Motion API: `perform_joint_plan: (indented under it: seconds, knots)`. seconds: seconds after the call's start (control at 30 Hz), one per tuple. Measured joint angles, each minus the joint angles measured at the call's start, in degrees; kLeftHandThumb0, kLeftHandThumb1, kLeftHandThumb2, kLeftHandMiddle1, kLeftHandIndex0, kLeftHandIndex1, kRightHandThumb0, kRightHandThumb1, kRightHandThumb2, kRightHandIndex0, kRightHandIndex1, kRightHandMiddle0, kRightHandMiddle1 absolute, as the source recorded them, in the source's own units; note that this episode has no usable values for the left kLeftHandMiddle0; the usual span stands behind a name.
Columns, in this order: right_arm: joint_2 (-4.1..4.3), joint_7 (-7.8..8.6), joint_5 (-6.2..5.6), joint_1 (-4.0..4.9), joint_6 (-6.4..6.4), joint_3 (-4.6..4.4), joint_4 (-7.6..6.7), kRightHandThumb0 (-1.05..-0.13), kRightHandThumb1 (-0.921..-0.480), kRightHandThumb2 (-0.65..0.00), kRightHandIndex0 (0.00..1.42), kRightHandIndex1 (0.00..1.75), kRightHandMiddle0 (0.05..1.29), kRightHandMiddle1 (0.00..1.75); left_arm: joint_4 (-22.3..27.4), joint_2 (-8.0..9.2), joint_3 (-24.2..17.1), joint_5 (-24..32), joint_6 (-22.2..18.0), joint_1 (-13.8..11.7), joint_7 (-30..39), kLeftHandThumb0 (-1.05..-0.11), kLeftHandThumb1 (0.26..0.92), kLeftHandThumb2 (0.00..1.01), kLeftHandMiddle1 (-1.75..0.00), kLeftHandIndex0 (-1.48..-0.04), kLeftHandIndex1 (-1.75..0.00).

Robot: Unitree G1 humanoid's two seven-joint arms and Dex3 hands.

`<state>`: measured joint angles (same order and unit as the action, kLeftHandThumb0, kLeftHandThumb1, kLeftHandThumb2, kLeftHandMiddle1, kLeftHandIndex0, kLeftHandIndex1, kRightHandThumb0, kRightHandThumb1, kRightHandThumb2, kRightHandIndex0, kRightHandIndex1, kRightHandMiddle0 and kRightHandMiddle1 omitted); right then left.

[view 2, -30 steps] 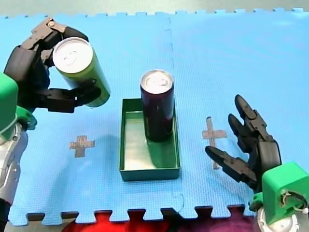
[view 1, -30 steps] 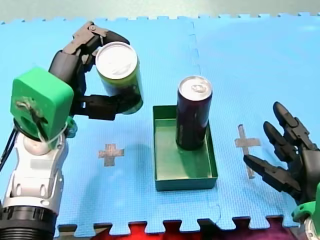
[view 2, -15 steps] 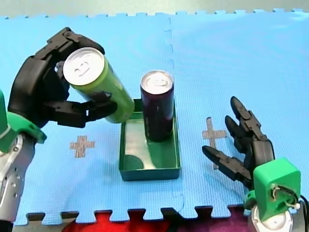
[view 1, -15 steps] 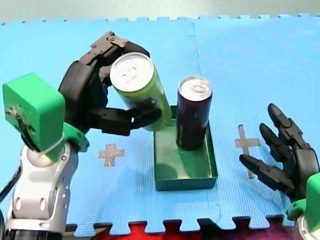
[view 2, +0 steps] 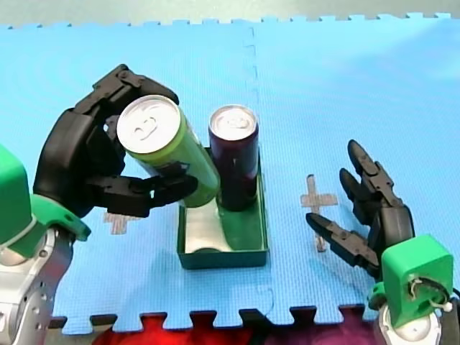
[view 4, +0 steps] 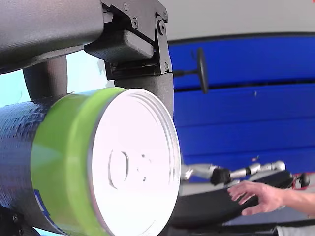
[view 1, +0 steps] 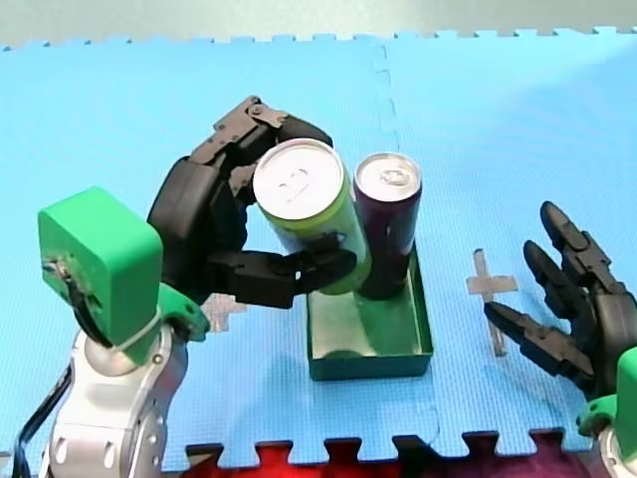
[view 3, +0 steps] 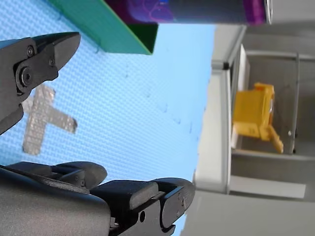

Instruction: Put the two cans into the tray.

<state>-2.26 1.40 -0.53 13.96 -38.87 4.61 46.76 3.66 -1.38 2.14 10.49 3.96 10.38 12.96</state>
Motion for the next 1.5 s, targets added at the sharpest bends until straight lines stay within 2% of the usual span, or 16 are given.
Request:
perform_joint_plan:
  seconds: [0.6, 1.13, 1.33, 1.5]
  knots:
    - [0.04, -0.79, 0.18, -0.2, -0.4, -0.35, -0.13, -0.874, -0.769, 0.0, 0.38, 0.0, 0.34, 0.0, 1.84, -0.75, 3.25, -2.52, 0.04, -2.02, -0.82, -0.493, 0.339, 0.9, -1.62, -0.75, -1.57]
    - [0.06, -0.56, -0.06, -1.36, -0.23, -0.41, -2.17, -0.863, -0.766, 0.0, 0.38, 0.0, 0.34, 0.0, 1.39, -0.4, 3.59, -3.72, -0.08, -2.44, -1.14, -0.487, 0.344, 0.89, -1.65, -0.74, -1.58]
    - [0.04, -0.63, -0.05, -2.22, 0.01, -0.56, -3.81, -0.858, -0.766, 0.0, 0.38, 0.0, 0.34, 0.0, -3.93, -0.28, 3.51, -5.23, -1.88, -0.98, -1.63, -0.473, 0.339, 0.9, -1.67, -0.75, -1.59]
    - [-0.01, -0.74, -0.02, -3.12, 0.58, -0.76, -5.36, -0.858, -0.766, 0.0, 0.38, 0.0, 0.34, 0.0, -5.94, -0.22, 3.39, -5.68, -3.13, -0.54, -1.62, -0.46, 0.332, 0.91, -1.7, -0.74, -1.6]
